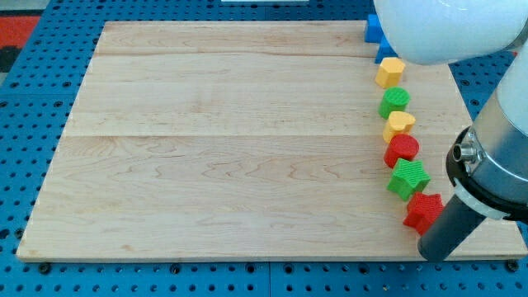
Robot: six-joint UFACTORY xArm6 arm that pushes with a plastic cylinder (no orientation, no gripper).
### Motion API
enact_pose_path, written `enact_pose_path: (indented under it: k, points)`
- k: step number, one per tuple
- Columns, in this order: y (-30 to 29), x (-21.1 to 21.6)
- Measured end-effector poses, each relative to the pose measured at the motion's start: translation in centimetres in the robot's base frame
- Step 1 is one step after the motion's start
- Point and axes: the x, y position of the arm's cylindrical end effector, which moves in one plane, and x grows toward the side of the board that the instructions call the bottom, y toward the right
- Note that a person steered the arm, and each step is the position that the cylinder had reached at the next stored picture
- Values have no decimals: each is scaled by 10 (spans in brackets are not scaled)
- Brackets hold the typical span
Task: Place your arm at the top right side of the board
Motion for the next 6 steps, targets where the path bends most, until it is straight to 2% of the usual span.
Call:
enact_pose_path:
  k: [1,2,3,6]
  points:
    - [21,-3]
    - [94,-22]
    - [134,-62]
    - [143,-322]
